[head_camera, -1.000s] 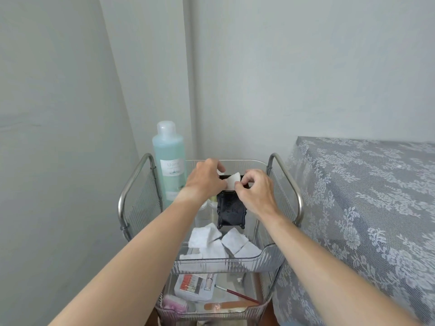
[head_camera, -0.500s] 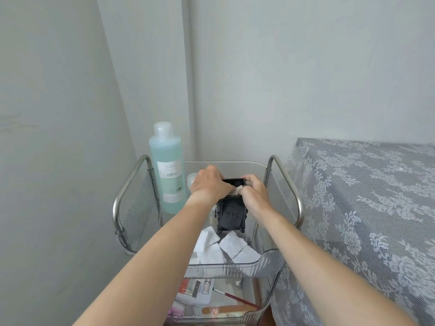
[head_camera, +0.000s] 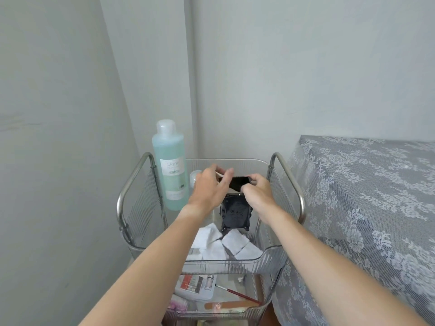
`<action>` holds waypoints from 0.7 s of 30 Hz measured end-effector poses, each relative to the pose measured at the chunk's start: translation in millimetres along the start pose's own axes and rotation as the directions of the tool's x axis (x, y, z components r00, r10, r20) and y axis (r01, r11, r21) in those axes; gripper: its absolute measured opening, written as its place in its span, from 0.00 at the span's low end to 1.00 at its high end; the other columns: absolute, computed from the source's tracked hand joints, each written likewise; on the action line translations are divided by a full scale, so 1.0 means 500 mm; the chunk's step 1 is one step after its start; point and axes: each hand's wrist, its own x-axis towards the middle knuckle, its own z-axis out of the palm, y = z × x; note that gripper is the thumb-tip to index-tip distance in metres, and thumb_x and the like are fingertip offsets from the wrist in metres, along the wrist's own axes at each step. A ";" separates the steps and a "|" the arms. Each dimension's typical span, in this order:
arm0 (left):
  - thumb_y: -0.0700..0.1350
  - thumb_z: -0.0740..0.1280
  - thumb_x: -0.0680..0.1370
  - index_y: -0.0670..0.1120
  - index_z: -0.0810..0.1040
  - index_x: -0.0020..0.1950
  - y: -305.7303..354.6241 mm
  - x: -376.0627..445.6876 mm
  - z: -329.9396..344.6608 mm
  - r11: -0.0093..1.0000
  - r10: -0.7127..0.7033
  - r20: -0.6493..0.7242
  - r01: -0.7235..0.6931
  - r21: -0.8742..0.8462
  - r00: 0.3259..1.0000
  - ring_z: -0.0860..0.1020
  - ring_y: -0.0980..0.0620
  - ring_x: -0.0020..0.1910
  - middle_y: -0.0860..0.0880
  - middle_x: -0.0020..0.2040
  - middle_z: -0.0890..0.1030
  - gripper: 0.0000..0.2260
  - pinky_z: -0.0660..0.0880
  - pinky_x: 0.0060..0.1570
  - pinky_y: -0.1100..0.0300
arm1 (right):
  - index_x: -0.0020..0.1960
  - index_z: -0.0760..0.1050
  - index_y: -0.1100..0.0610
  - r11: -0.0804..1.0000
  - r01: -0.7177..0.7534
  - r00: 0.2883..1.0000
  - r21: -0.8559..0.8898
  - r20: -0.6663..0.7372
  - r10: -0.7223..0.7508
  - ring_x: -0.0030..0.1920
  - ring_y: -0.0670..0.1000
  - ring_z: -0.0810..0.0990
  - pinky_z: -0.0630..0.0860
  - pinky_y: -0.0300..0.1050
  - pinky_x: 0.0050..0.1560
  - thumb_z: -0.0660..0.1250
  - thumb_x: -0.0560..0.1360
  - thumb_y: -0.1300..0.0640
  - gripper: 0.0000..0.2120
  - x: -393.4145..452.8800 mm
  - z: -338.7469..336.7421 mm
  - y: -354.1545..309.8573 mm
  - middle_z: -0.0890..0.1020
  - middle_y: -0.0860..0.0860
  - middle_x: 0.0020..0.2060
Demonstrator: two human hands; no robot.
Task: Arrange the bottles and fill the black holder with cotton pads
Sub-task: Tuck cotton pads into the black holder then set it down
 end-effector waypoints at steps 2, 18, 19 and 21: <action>0.60 0.58 0.79 0.51 0.76 0.42 -0.015 -0.011 -0.012 0.998 0.064 -0.027 -0.064 -0.004 0.998 0.76 0.60 0.38 0.55 0.36 0.79 0.16 0.67 0.37 0.68 | 0.55 0.73 0.54 0.997 0.043 0.999 -0.069 0.003 -0.043 0.48 0.51 0.79 0.71 0.44 0.41 0.63 0.71 0.61 0.13 -0.002 0.003 -0.002 0.80 0.51 0.49; 0.46 0.76 0.72 0.43 0.77 0.64 -0.136 -0.092 -0.085 0.740 -0.336 0.476 -0.085 0.668 0.812 0.78 0.45 0.58 0.46 0.62 0.77 0.23 0.75 0.51 0.57 | 0.58 0.74 0.50 0.878 0.303 0.953 -0.370 0.105 -0.284 0.54 0.53 0.77 0.74 0.52 0.54 0.55 0.74 0.41 0.19 -0.035 -0.002 0.016 0.79 0.52 0.53; 0.45 0.76 0.72 0.42 0.77 0.63 -0.136 -0.092 -0.089 0.746 -0.352 0.471 -0.062 0.663 0.809 0.79 0.45 0.57 0.46 0.61 0.78 0.22 0.75 0.50 0.57 | 0.59 0.74 0.49 0.880 0.295 0.955 -0.372 0.113 -0.273 0.55 0.54 0.76 0.74 0.53 0.56 0.55 0.74 0.40 0.21 -0.039 0.000 0.016 0.79 0.52 0.55; 0.44 0.75 0.71 0.43 0.77 0.60 -0.128 -0.088 -0.095 0.772 -0.366 0.472 -0.022 0.635 0.802 0.79 0.45 0.55 0.46 0.57 0.79 0.19 0.76 0.49 0.57 | 0.59 0.73 0.50 0.883 0.288 0.958 -0.370 0.113 -0.265 0.55 0.53 0.77 0.75 0.54 0.56 0.55 0.74 0.40 0.21 -0.042 -0.006 0.017 0.79 0.52 0.54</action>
